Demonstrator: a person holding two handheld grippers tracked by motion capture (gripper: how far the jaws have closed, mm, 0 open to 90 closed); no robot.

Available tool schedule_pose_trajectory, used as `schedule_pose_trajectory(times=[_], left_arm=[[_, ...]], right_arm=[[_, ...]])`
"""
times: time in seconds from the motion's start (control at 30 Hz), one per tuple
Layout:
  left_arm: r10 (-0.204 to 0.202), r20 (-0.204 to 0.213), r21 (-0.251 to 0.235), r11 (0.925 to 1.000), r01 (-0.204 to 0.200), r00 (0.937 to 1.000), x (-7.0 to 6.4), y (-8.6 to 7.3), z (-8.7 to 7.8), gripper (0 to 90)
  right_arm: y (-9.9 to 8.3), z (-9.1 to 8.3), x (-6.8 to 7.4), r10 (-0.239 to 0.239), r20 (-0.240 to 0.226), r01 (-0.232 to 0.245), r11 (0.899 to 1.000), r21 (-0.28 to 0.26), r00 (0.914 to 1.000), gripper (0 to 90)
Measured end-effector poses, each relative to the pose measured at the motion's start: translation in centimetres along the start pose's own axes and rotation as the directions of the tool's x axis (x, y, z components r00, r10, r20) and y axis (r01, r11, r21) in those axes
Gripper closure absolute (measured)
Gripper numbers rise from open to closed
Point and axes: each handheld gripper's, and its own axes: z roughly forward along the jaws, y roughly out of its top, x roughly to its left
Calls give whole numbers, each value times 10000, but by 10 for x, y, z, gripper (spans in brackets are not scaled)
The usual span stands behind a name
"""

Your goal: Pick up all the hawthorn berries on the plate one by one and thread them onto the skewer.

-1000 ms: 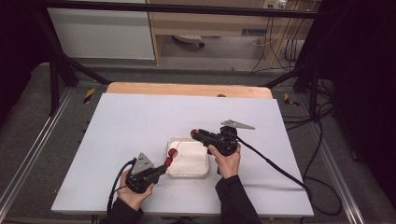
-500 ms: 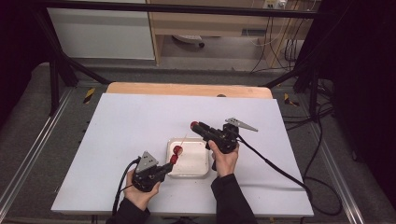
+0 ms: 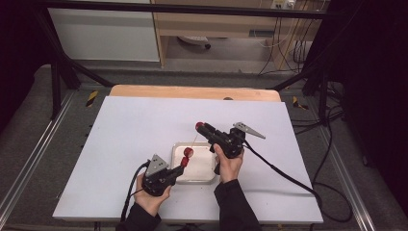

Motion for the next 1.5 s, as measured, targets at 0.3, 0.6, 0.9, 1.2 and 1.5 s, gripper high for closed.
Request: schedule_pose_trajectory(times=[0.3,0.6,0.9,1.2,1.5], left_arm=[[-71,-24,-79,9999,71,10000,0,0,0,888],[-111,-55,-69,9999,111,9999,1,0,1,889],[-186,-76,-183,9997,185,9998,1,0,0,888],[-446,-69,-288,9986,444,9990,0,2,3,888],[-546,-111,-378,9978,541,9984,1,3,6,889]], right_arm=[[-5,2,0,165,-108,-167,9998,-143,9998,629],[-8,2,2,261,-278,-267,9995,-188,9993,629],[-10,3,1,272,-256,-275,9996,-116,9993,629],[-19,5,3,461,-385,-465,9989,-80,9982,629],[-28,5,4,562,-486,-559,9984,69,9972,630]])
